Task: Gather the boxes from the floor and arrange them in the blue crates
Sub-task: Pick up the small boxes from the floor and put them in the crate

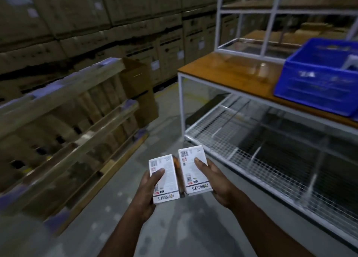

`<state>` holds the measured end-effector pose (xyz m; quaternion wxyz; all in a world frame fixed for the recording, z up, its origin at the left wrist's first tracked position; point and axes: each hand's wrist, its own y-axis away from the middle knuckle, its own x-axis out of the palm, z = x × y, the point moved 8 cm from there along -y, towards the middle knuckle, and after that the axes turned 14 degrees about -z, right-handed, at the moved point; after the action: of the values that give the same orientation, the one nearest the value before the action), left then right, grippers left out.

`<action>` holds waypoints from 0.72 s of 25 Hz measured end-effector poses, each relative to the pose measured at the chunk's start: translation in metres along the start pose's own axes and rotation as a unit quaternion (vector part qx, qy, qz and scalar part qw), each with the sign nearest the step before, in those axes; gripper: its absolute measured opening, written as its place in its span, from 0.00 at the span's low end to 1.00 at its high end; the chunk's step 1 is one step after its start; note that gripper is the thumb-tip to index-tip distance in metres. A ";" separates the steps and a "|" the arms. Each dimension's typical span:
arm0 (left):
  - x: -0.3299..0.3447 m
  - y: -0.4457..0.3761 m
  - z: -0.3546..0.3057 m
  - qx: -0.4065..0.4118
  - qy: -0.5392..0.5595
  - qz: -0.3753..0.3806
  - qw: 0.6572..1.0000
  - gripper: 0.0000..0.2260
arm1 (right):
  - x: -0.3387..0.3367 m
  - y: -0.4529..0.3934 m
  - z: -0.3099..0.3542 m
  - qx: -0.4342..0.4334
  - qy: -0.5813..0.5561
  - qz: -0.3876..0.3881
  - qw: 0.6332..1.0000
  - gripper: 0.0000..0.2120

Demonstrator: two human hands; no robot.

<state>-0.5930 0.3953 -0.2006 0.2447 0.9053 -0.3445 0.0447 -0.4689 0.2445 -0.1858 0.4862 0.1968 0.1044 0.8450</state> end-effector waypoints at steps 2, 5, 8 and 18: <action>0.040 -0.022 -0.002 0.013 -0.010 0.011 1.000 0.24 | -0.032 -0.013 0.020 -0.008 -0.020 -0.019 1.000 0.21; 0.106 -0.059 -0.002 0.008 -0.014 0.055 0.998 0.21 | -0.078 -0.035 0.050 -0.025 -0.050 -0.065 0.996 0.22; 0.175 -0.098 -0.003 0.003 -0.029 0.108 0.994 0.23 | -0.121 -0.063 0.079 -0.050 -0.060 -0.119 0.990 0.24; 0.439 -0.167 -0.077 0.090 -0.098 0.363 0.922 0.29 | -0.251 -0.125 0.239 -0.186 -0.117 -0.320 0.921 0.22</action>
<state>-0.1455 0.2746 -0.0921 0.0945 0.7362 -0.6662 0.0722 -0.1543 0.0871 -0.0742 0.7675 0.1561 -0.0551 0.6194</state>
